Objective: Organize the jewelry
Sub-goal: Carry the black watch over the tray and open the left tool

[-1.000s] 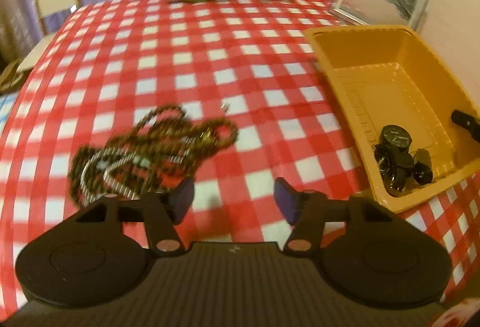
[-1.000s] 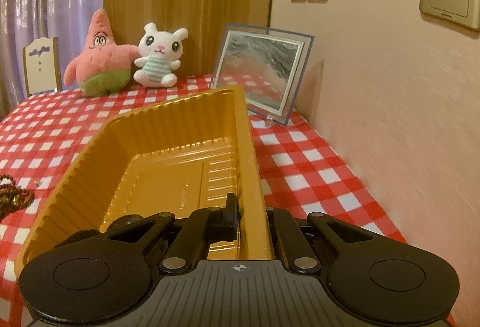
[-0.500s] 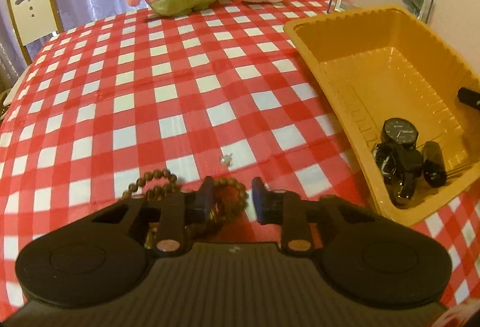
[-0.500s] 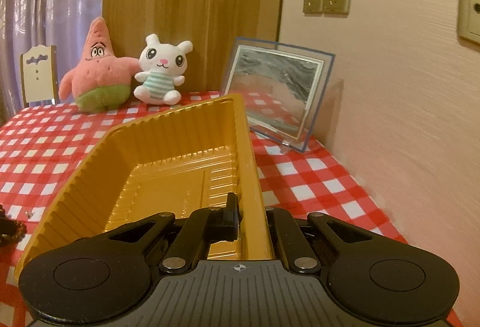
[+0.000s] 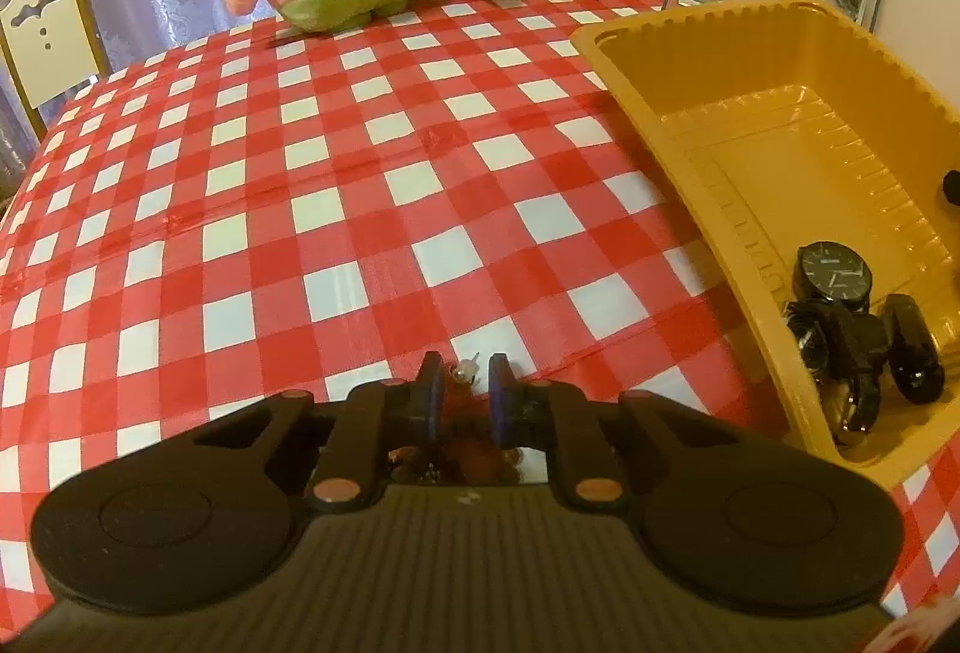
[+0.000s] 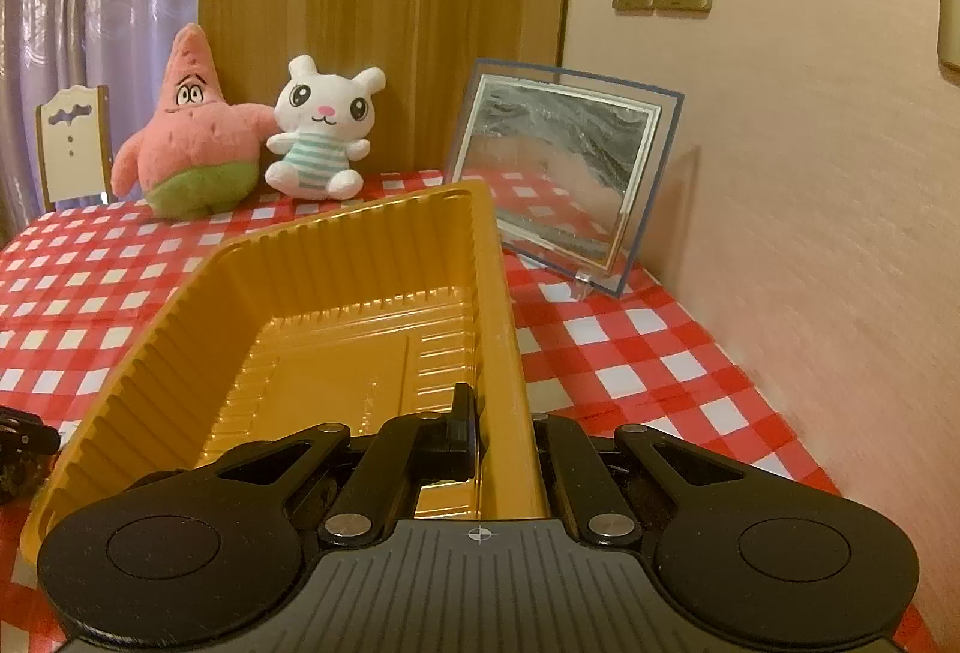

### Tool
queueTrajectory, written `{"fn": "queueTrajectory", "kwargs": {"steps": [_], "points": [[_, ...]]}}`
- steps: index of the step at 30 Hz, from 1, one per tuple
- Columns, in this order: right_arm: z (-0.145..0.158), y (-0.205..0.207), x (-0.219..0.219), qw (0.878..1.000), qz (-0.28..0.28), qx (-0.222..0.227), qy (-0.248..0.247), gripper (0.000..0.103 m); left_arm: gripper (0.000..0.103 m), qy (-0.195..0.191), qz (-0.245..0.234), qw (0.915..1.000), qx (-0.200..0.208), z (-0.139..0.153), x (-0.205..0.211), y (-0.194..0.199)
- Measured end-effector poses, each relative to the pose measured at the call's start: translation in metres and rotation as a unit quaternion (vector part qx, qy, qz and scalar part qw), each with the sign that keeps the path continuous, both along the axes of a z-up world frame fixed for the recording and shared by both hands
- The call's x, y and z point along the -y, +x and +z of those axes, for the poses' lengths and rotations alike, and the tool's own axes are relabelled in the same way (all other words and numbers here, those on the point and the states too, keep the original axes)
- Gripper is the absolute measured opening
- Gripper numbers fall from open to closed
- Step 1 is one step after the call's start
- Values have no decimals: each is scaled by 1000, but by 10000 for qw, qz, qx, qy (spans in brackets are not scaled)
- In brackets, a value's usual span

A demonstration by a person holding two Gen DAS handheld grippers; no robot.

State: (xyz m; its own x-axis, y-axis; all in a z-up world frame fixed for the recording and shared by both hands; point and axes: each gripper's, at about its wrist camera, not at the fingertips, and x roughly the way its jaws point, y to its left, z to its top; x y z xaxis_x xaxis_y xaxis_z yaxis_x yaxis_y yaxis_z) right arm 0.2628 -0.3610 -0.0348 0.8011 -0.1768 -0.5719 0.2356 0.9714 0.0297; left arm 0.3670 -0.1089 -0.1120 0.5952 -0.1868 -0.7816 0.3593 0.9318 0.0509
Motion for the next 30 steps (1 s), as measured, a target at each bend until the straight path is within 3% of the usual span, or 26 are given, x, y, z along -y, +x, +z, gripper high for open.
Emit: {"fn": "queueTrajectory", "kwargs": {"steps": [7,15,22,30], "points": [[0,-1,0,10000,-1,-12,12,4,7,19,-110,9999,34,-2,3,0],[-1,-3,0,10000,41,-28,22,4,7,-626,-53,9979,138,28,-1,-21],[0,-6,-2,10000,91,-24,27,4,7,-1305,-573,9897,139,59,24,-42],[3,-11,-4,9999,123,-2,34,3,7,-1367,-976,9858,-83,53,62,-45]]}}
